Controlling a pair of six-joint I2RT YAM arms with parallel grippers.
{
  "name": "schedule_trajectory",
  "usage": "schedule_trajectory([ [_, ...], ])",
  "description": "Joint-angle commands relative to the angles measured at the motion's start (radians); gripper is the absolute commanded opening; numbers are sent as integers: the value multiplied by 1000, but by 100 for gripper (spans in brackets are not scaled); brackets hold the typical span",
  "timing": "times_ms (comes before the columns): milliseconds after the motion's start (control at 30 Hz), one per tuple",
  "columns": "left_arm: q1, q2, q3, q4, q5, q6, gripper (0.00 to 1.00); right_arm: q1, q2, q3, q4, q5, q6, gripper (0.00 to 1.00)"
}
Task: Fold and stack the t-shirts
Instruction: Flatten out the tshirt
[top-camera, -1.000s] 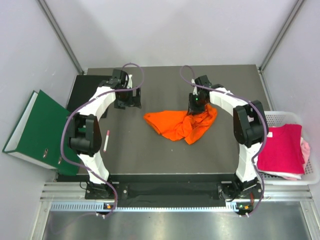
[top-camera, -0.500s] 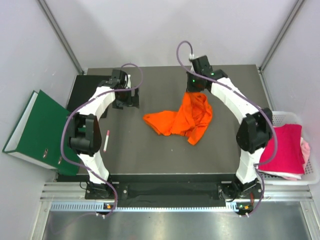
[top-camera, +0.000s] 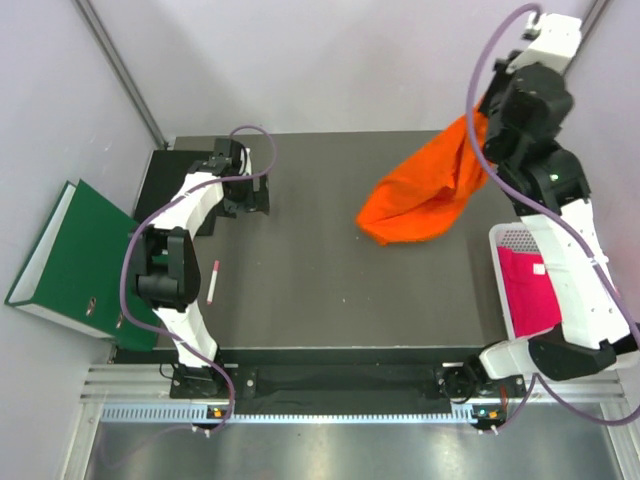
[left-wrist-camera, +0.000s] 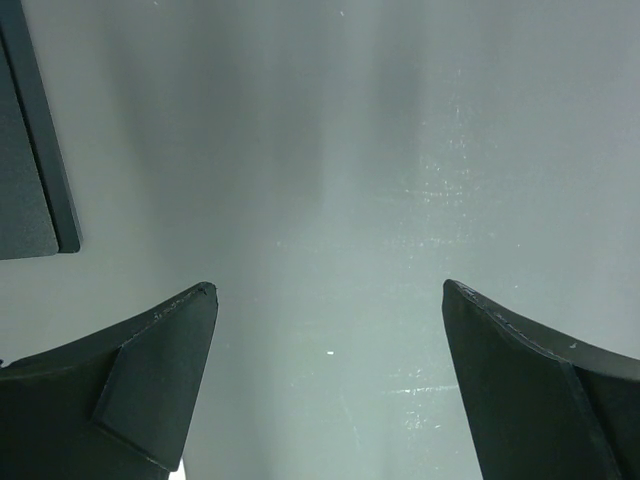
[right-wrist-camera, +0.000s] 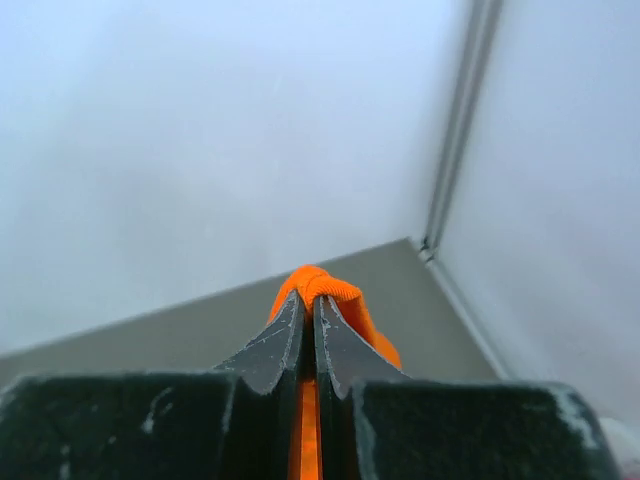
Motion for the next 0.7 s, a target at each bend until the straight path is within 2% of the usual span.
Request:
schedule_trajectory([
  [0, 5, -48, 5, 3, -9, -2, 99, -4, 11, 135, 133, 180, -174, 0],
  [100, 7, -46, 10, 0, -14, -4, 99, 2, 48, 227, 124, 145, -189, 0],
  [233, 7, -51, 4, 2, -14, -7, 99, 55, 150, 364, 26, 65, -205, 0],
  [267, 7, -53, 2, 0, -23, -10, 99, 91, 199, 435, -5, 40, -220, 0],
  [333, 10, -56, -4, -1, -26, -12, 99, 168, 253, 462, -5, 26, -272, 0],
  [500, 21, -65, -9, -7, -81, -22, 99, 366, 333, 490, 143, 79, -448, 0],
  [667, 48, -69, -4, -6, -93, -38, 99, 453, 350, 504, 194, -10, -420, 0],
])
